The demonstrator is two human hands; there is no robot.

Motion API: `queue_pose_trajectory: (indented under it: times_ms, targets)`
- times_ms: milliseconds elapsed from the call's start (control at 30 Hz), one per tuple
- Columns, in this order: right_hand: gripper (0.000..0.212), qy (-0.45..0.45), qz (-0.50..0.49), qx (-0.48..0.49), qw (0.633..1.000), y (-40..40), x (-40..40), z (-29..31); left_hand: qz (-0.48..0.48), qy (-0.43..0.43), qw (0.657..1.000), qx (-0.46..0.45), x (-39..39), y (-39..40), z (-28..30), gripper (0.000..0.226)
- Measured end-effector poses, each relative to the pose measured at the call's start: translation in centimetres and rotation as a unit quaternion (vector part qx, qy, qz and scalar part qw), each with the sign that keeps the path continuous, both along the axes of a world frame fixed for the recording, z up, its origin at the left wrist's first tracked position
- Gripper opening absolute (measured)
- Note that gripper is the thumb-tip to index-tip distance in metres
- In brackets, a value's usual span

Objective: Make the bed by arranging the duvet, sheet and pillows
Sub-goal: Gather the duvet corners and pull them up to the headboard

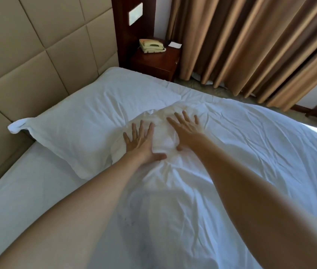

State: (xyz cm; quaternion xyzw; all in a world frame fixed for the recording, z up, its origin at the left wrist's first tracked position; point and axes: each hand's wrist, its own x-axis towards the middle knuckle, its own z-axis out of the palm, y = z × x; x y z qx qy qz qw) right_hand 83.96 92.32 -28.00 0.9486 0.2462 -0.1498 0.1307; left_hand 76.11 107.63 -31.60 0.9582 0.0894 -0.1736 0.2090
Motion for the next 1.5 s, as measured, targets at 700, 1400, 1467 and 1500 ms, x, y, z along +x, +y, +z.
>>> queue_pose_trajectory:
  times_ms: [700,1400,1467,1500]
  targets:
    - [0.042,0.001,0.074,-0.06,0.995,-1.5,-5.4,-0.1,-0.131,-0.024,0.99,-0.041,-3.2,-1.1,-1.9,0.049]
    - [0.044,0.069,-0.055,-0.02,0.996,-10.7,-35.4,16.2,-0.185,0.143,0.949,-0.21,-29.2,-9.7,13.1,0.08]
    - [0.049,0.063,-0.062,-0.011,0.996,-10.6,-37.2,15.7,-0.167,0.14,0.948,-0.232,-31.6,-9.5,13.2,0.079]
    - [0.052,0.068,-0.069,-0.007,0.995,-10.5,-38.1,15.4,-0.163,0.132,0.948,-0.239,-32.7,-9.5,13.0,0.085]
